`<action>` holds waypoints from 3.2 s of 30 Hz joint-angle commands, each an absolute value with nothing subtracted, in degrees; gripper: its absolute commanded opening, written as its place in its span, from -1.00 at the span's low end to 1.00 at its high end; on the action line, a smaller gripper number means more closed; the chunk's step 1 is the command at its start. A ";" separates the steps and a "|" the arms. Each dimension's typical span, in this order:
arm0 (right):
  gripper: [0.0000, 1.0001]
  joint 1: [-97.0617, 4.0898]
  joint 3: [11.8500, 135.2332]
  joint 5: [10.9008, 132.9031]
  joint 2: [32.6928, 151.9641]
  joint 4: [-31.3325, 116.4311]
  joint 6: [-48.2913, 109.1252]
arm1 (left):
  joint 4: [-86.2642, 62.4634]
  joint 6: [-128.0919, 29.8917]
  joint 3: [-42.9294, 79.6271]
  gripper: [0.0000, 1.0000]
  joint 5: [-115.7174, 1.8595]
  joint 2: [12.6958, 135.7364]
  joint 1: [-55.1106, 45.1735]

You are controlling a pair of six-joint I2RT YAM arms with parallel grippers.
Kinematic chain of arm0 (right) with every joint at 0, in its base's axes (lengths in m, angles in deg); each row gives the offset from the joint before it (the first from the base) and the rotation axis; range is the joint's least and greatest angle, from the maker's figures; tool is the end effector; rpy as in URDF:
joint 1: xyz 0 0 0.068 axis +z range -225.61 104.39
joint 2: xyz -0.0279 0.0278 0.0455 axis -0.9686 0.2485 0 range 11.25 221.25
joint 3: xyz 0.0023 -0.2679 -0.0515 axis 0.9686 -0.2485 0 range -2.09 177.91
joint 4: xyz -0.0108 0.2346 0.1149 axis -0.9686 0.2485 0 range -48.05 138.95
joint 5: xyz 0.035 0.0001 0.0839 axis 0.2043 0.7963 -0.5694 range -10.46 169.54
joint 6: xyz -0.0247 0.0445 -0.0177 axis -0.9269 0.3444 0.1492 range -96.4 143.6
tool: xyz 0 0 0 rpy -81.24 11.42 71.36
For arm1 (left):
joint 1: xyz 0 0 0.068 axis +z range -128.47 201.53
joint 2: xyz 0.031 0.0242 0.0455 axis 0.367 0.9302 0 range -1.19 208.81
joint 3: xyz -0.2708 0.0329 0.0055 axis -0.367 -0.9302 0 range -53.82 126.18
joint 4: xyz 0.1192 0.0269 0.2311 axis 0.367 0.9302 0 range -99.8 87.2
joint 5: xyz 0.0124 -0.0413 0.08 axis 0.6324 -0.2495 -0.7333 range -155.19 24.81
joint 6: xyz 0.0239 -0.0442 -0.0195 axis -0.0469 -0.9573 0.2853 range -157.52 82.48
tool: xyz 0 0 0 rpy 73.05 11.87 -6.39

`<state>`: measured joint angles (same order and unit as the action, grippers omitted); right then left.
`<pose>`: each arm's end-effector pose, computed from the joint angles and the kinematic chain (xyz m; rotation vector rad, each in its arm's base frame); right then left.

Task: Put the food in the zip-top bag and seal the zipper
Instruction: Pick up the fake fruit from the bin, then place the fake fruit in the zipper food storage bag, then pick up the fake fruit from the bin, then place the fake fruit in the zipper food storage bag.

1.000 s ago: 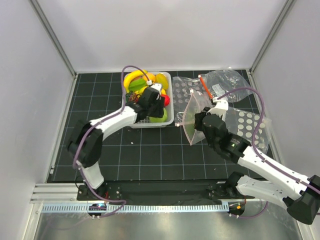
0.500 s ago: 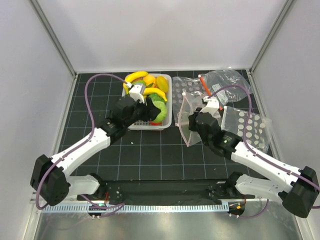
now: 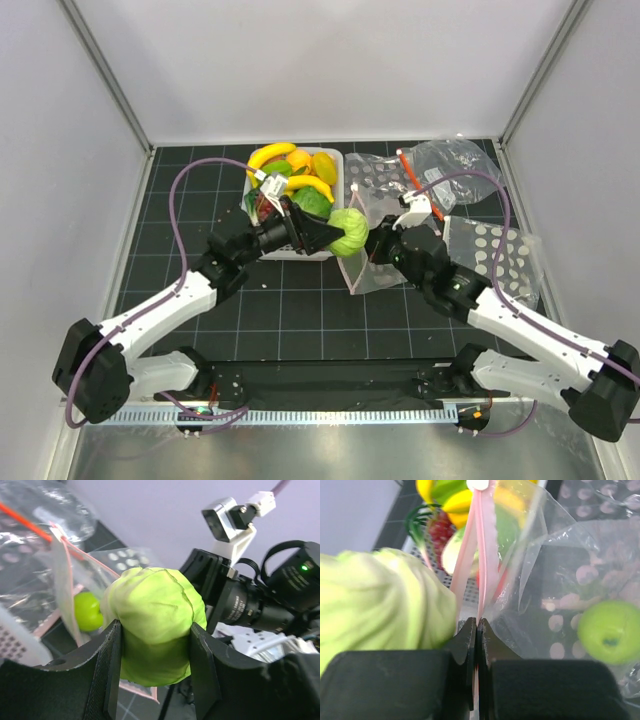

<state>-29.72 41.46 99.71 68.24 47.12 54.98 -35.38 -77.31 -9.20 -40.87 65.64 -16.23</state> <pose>0.1690 0.1567 0.3021 0.0007 1.9182 0.5891 0.2059 -0.1780 0.3255 0.3474 1.6541 -1.3712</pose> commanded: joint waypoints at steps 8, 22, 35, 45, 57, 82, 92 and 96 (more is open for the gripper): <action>-0.99 -30.00 36.14 97.03 56.00 35.89 55.77 | -49.88 -83.05 -11.37 -0.35 -38.37 69.73 -16.52; -0.98 -30.00 35.79 101.07 53.61 37.21 55.77 | -27.65 -69.61 -0.74 0.03 -53.67 77.56 -25.48; -0.98 -29.91 37.54 115.22 54.75 45.37 58.49 | -17.98 -62.66 0.85 0.99 -65.15 69.13 -30.41; -0.99 -30.00 39.48 119.36 57.21 48.98 57.79 | -2.87 -61.60 5.32 0.99 -84.80 72.97 -23.31; -0.98 -30.09 39.48 119.09 57.21 48.98 57.18 | 14.80 -60.90 23.60 1.00 -77.15 98.90 -17.32; -0.98 -30.09 39.74 116.11 59.14 48.19 57.09 | -3.16 -63.54 7.28 0.10 -71.37 76.98 -17.05; -0.98 -30.09 39.57 104.08 61.70 42.67 55.42 | -27.89 -68.45 -5.48 0.08 -48.41 66.39 -17.93; -0.98 -30.09 38.43 98.71 60.30 39.15 54.89 | -30.97 -68.63 -4.96 0.09 -43.23 68.68 -19.77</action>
<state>-30.18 37.68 104.49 61.86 45.81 56.03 -21.79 -67.39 -5.57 -51.32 67.39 -18.52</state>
